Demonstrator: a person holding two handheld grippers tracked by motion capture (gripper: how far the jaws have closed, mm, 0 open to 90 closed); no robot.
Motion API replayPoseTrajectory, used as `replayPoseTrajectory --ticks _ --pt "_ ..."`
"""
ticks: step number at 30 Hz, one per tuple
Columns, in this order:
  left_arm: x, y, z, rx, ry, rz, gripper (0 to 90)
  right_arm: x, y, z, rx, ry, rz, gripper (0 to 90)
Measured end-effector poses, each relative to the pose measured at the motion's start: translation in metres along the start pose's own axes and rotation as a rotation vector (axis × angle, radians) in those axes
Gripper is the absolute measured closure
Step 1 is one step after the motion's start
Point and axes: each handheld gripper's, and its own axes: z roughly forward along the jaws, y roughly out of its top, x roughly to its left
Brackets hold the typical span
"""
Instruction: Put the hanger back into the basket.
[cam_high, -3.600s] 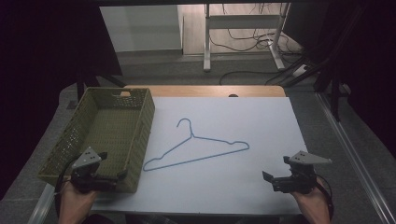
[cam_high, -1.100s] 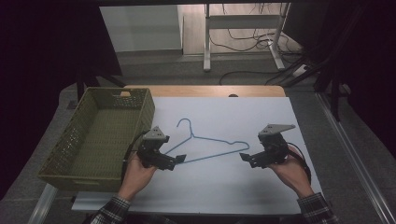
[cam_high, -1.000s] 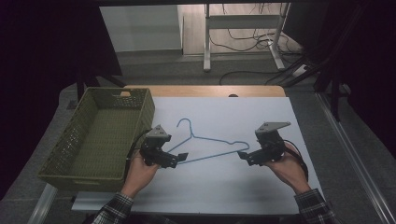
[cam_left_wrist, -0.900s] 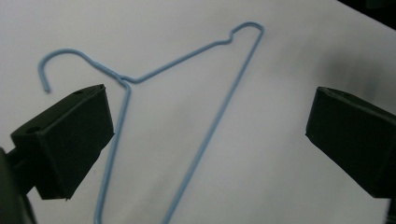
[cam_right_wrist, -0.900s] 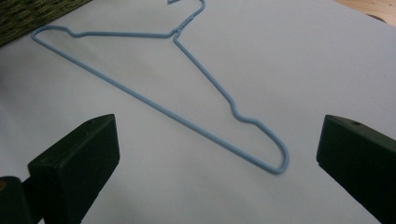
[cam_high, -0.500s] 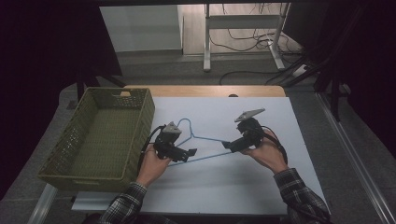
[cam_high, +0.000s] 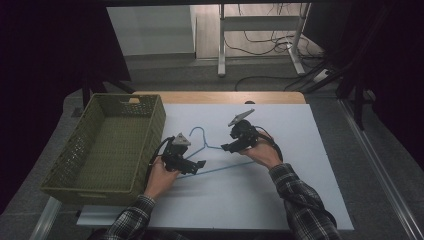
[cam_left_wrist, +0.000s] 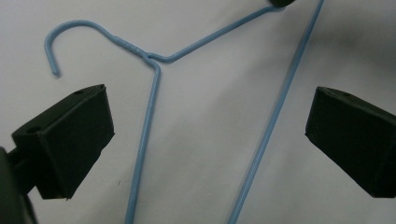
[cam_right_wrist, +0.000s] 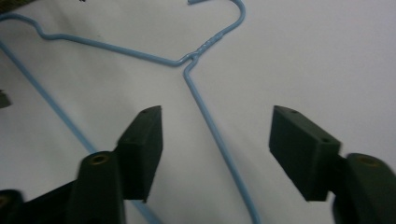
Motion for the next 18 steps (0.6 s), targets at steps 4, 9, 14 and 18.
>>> replayPoseTrajectory --ticks 4,9,14,18 --pt "0.001 -0.001 0.001 0.005 0.004 0.007 1.2 -0.005 0.003 0.015 0.014 0.034 -0.036 53.6" --pt "0.002 -0.001 0.002 0.006 0.008 0.002 1.2 -0.010 0.004 0.031 0.046 0.073 -0.064 65.2" --pt "0.004 -0.002 0.002 0.009 0.012 -0.009 1.3 -0.011 0.005 0.044 0.069 0.092 -0.116 72.9" --pt "0.006 -0.002 0.003 0.009 0.005 -0.034 1.3 -0.008 0.006 0.051 0.104 0.083 -0.182 84.2"
